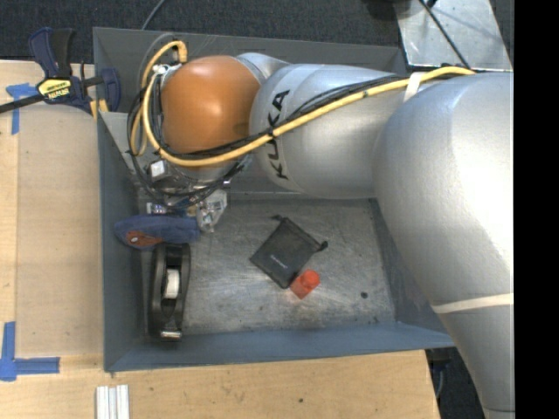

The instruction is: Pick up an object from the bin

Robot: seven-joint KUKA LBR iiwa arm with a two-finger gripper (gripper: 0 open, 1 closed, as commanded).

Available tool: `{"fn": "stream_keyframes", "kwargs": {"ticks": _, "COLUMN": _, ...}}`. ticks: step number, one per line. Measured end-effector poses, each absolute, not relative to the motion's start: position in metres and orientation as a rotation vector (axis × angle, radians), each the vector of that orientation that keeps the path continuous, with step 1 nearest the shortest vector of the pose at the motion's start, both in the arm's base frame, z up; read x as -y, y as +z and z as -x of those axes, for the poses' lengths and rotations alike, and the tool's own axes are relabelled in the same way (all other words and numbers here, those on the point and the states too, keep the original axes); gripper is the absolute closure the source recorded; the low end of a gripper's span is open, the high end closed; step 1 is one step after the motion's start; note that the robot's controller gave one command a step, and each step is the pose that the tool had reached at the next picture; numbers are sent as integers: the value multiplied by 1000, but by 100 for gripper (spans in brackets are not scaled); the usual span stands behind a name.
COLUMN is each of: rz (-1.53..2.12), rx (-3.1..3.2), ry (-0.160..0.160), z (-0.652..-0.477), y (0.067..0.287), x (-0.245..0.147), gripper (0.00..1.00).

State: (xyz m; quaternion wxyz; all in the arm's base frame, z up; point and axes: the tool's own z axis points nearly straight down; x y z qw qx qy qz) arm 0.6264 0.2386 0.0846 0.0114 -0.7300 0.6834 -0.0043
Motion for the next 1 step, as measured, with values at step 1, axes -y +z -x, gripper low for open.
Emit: {"fn": "stream_keyframes", "kwargs": {"ticks": 1, "rz": 2341, "rx": -2071, "ry": -7, "z": -631, "y": 88, "x": -241, "gripper": 0}}
